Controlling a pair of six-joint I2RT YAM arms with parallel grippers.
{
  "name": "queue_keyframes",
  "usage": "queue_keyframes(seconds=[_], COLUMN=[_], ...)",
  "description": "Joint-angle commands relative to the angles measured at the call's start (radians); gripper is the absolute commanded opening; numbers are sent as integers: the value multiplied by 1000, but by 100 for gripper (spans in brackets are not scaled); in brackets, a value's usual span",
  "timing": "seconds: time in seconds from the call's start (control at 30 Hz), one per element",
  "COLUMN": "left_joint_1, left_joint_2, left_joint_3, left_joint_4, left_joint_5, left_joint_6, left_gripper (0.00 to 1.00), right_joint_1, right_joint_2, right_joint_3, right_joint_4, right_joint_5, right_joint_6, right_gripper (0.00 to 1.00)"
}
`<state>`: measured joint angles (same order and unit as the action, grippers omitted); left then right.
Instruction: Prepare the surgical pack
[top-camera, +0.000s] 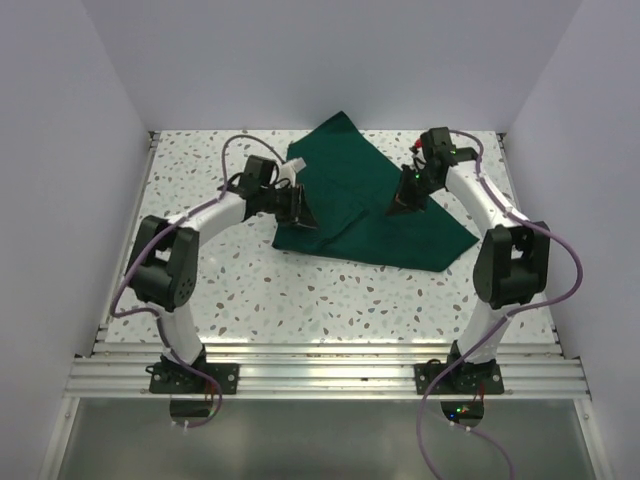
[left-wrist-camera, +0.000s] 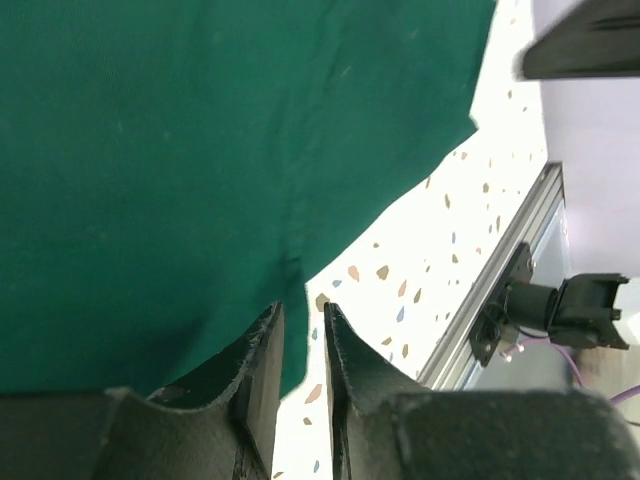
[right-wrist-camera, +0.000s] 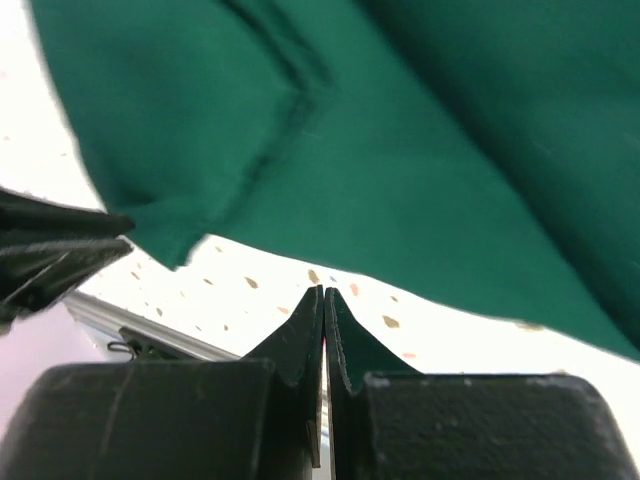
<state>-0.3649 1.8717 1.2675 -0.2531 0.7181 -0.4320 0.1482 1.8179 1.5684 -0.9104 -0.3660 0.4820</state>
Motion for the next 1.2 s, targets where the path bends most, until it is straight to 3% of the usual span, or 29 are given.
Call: queue_keyframes(seconds=[0.0,0.2,0.27,0.43,0.5,0.6,0.77,1.17], left_joint_1=[29,20,-8,-46,-51,-57,-63,-66], left_joint_2=[-120,-8,32,101,124,151,214,429], left_joint_3=[21,121,187,265,286,339,415,668], left_joint_4=[-28,-26,-40,-8,-12,-26,28,93], left_joint_5=[-58,26,30,3,0,-58,-155,-249], left_joint_6=[39,21,10,-42,-45,-42,-100,-142], left_gripper=[26,32,33,31,30,28,25,26], right_joint_1=[27,-93,-145,-269,-297,-326,-351,-446], right_joint_2=[37,18,-2,-55,-55,-31,-8,72], right_joint_3=[71,61,35,-93,-116,-136,-134,-180], right_joint_4=[82,35,15,45,47,56,77,162], right_joint_5=[-36,129,203,295,355,387,450,391], right_joint_6=[50,38,32,32,17,4,7,-8], right_gripper=[1,11,23,40,58,67,71,68])
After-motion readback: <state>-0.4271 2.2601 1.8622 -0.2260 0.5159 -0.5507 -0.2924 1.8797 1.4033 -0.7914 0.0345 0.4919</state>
